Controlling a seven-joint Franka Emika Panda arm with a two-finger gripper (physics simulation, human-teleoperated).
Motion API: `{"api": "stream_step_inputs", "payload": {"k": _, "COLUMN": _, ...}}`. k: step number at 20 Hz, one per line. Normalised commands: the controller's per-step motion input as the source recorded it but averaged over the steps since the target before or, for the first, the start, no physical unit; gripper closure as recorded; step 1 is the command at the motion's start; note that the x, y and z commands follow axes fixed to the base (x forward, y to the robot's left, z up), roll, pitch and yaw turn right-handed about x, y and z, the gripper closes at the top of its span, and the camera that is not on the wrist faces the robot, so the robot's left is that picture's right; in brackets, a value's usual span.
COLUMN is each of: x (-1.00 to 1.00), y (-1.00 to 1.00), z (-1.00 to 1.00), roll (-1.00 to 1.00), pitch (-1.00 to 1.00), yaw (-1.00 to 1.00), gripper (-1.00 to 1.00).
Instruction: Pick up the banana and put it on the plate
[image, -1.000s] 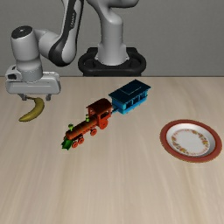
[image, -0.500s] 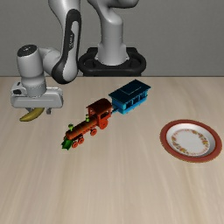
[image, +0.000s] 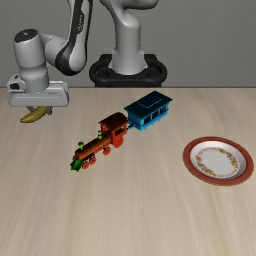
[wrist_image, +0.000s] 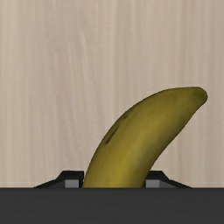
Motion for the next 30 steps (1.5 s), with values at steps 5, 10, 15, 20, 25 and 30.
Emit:
{"api": "stream_step_inputs", "payload": {"k": 5, "x": 0.00, "y": 0.00, "z": 1.00, "roll": 0.00, "pitch": 0.00, "yaw": 0.00, "gripper": 1.00}}
{"api": "stream_step_inputs", "payload": {"k": 10, "x": 0.00, "y": 0.00, "z": 1.00, "roll": 0.00, "pitch": 0.00, "yaw": 0.00, "gripper": 1.00}}
{"api": "stream_step_inputs", "payload": {"k": 15, "x": 0.80, "y": 0.00, "z": 0.20, "roll": 0.00, "pitch": 0.00, "yaw": 0.00, "gripper": 1.00}}
{"api": "stream_step_inputs", "payload": {"k": 20, "x": 1.00, "y": 0.00, "z": 0.00, "roll": 0.00, "pitch": 0.00, "yaw": 0.00, "gripper": 1.00}}
{"api": "stream_step_inputs", "payload": {"k": 25, "x": 0.60, "y": 0.40, "z": 0.00, "roll": 0.00, "pitch": 0.00, "yaw": 0.00, "gripper": 1.00}}
{"api": "stream_step_inputs", "payload": {"k": 30, "x": 0.00, "y": 1.00, "z": 0.00, "roll": 0.00, "pitch": 0.00, "yaw": 0.00, "gripper": 1.00}}
